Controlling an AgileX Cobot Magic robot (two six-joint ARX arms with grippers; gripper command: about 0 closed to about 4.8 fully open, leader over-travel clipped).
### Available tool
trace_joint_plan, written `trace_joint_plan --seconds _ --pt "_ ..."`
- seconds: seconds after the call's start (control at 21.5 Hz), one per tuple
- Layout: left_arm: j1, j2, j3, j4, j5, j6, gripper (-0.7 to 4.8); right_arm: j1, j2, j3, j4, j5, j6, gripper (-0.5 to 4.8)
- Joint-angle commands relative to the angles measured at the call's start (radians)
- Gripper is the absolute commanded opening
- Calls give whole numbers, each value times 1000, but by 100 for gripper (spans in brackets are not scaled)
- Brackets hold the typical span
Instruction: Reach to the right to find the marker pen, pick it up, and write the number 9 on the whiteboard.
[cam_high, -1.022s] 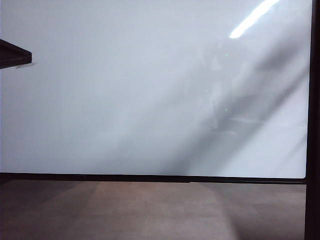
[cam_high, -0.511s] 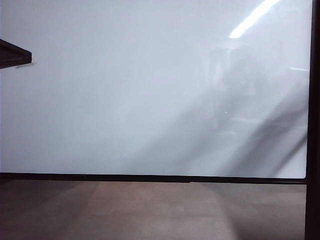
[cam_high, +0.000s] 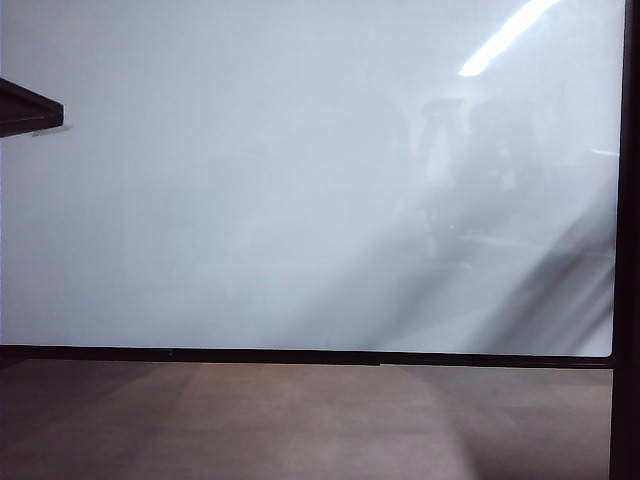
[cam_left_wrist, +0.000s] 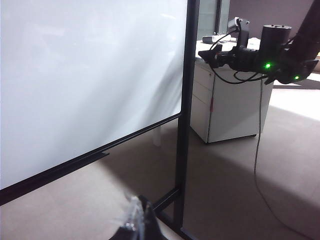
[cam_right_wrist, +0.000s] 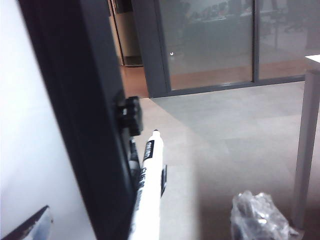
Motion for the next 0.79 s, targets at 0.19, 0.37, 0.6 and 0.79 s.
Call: trace_joint_plan --seconds 0.19,0.37,0.6,0.79 --pt "-1 1 1 13 6 -3 -5 2 24 41 -17 -1 -11 479" --pt "-1 1 1 13 6 -3 -5 5 50 59 -39 -2 -11 479" --pt "-1 1 1 13 6 -3 -5 15 63 61 -32 -1 -26 460" --pt "-1 1 1 13 6 -3 -5 17 63 87 -42 3 -31 446"
